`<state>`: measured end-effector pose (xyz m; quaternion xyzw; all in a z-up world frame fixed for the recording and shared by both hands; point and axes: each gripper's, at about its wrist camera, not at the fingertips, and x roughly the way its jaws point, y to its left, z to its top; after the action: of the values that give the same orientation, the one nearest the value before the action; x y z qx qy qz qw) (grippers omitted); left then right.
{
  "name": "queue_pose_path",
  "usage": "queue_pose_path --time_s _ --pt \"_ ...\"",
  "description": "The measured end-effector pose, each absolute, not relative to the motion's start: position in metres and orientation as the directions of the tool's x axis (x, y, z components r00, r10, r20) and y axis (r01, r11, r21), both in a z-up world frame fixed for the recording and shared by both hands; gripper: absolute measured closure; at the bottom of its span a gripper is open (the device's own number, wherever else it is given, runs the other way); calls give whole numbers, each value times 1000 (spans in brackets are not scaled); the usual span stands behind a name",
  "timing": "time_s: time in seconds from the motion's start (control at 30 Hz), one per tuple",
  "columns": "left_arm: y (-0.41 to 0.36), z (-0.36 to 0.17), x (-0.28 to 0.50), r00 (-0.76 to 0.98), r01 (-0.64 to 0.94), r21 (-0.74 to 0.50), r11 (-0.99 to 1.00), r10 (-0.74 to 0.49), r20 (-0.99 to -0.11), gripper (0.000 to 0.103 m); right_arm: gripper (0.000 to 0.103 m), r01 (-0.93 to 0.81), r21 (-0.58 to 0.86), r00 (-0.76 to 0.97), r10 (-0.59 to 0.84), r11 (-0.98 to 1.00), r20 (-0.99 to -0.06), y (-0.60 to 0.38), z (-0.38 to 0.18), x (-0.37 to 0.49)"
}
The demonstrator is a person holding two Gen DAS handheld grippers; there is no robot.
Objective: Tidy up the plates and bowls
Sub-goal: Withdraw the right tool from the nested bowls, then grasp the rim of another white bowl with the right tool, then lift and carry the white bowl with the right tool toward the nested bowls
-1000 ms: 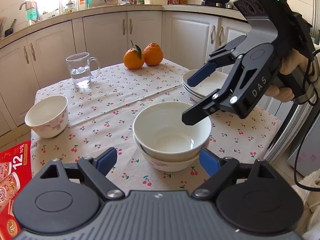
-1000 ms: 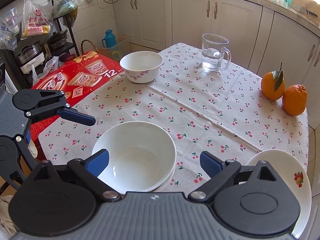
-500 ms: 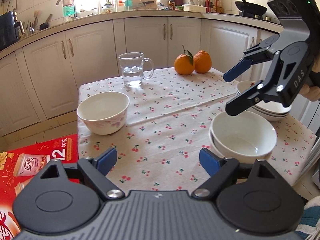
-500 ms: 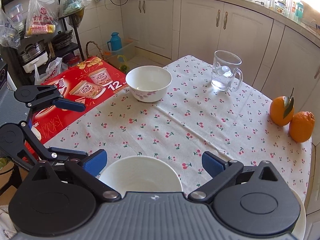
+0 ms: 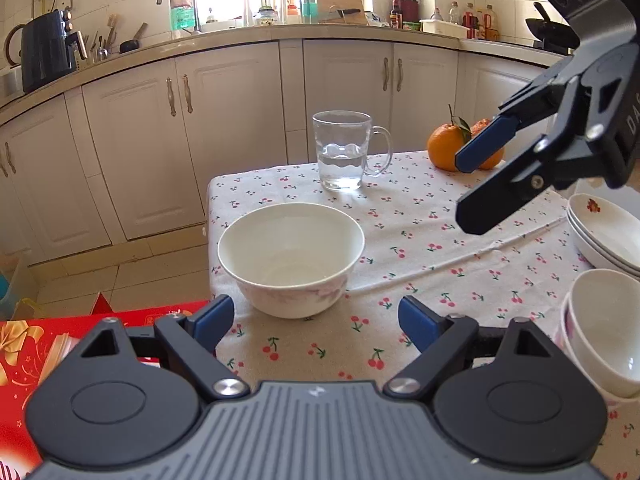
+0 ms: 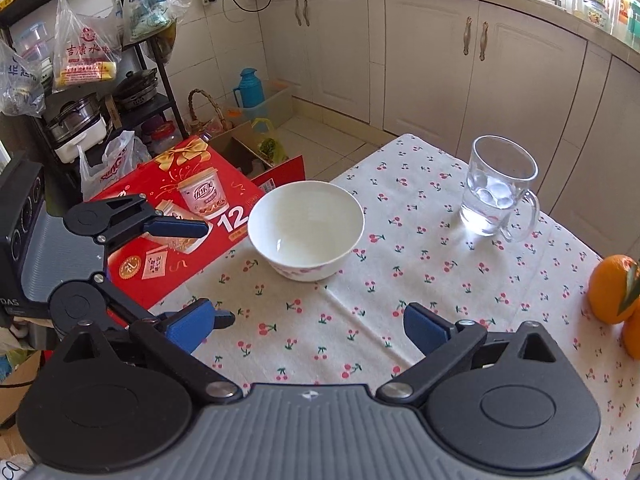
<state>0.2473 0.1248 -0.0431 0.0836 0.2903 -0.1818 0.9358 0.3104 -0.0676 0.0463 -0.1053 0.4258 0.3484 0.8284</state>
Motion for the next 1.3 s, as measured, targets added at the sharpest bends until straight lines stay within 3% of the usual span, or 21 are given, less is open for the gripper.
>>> queue_pose_path --time_s 0.5,1.0,1.3 --pt "124 -64 285 777 345 31 938 -267 -570 14 5 -672 185 308 497 717 -811 -25 6 401" --pt "125 -66 294 764 363 28 931 -280 -581 15 39 -660 230 253 500 715 -829 -9 -17 421" --pt "126 -65 293 759 372 21 928 -291 -582 17 41 -662 231 251 500 714 -829 -9 -17 419"
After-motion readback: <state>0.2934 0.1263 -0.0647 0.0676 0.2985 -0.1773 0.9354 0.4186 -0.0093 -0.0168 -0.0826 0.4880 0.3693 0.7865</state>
